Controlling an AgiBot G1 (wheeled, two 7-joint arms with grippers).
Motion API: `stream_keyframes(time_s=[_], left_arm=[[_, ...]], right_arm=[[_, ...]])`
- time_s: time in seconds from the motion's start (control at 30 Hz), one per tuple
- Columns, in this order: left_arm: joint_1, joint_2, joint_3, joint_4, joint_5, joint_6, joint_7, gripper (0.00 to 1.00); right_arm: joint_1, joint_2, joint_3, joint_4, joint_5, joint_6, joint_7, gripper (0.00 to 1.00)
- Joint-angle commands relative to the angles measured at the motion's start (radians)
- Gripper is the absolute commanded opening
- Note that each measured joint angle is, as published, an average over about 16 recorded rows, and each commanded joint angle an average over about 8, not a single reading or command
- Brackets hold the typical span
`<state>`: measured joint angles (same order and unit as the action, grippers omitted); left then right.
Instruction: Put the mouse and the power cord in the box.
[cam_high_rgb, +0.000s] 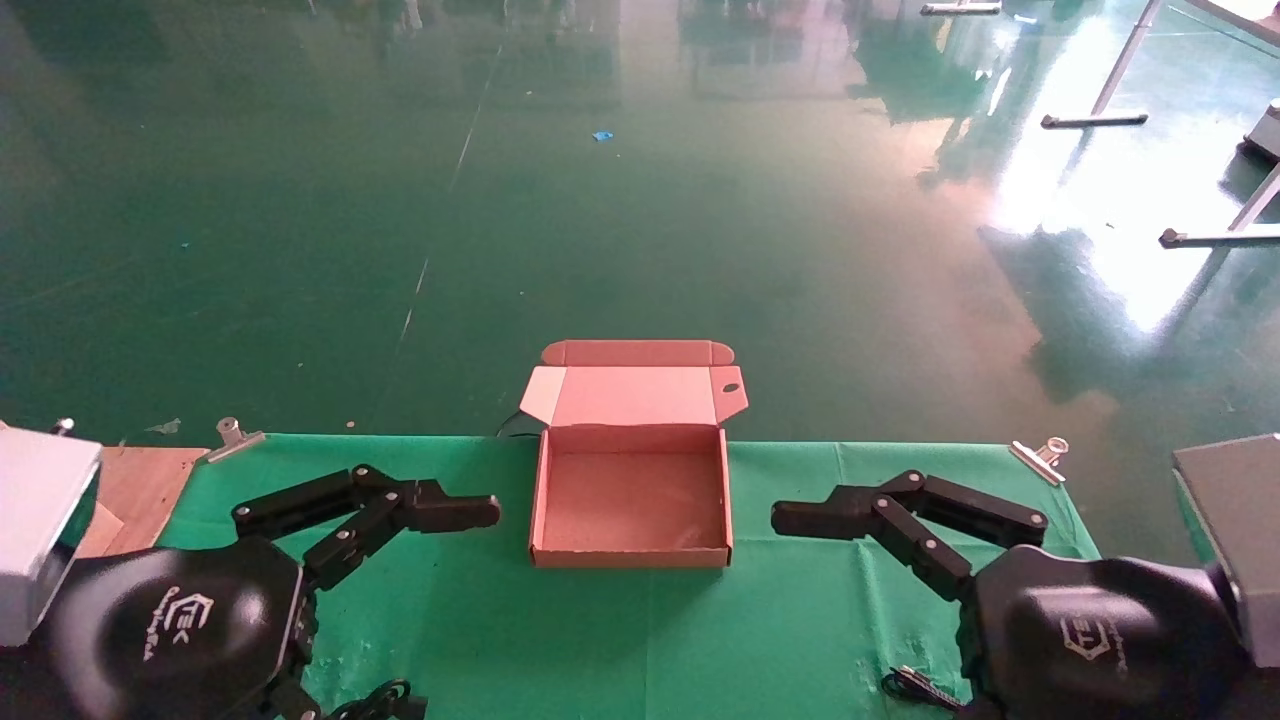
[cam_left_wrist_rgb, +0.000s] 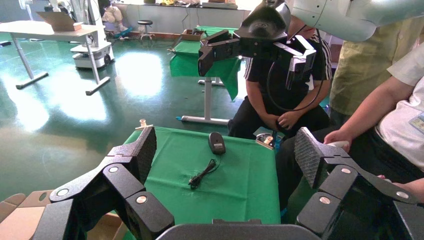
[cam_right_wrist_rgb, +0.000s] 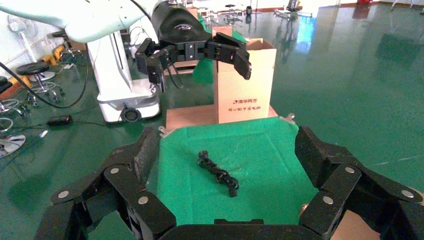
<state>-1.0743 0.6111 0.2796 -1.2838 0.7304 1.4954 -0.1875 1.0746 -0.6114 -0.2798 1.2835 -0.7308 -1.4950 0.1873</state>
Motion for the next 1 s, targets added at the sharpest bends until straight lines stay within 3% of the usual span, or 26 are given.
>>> stream_keyframes(time_s=[0.03, 0.73, 0.87, 1.0], left_arm=[[0.000, 0.000, 0.000, 0.000, 0.000, 0.000, 0.000, 1.00], [0.000, 0.002, 0.002, 0.001, 0.002, 0.001, 0.001, 1.00], [-0.016, 0.017, 0.026, 0.020, 0.046, 0.013, 0.012, 1.00], [-0.069, 0.047, 0.078, 0.090, 0.150, 0.039, 0.040, 1.00]], right_arm=[[0.000, 0.000, 0.000, 0.000, 0.000, 0.000, 0.000, 1.00], [0.000, 0.000, -0.001, 0.000, -0.003, 0.000, -0.001, 1.00], [0.023, 0.002, -0.022, 0.001, -0.073, -0.002, -0.021, 1.00], [0.087, -0.014, -0.082, -0.019, -0.240, -0.008, -0.060, 1.00]])
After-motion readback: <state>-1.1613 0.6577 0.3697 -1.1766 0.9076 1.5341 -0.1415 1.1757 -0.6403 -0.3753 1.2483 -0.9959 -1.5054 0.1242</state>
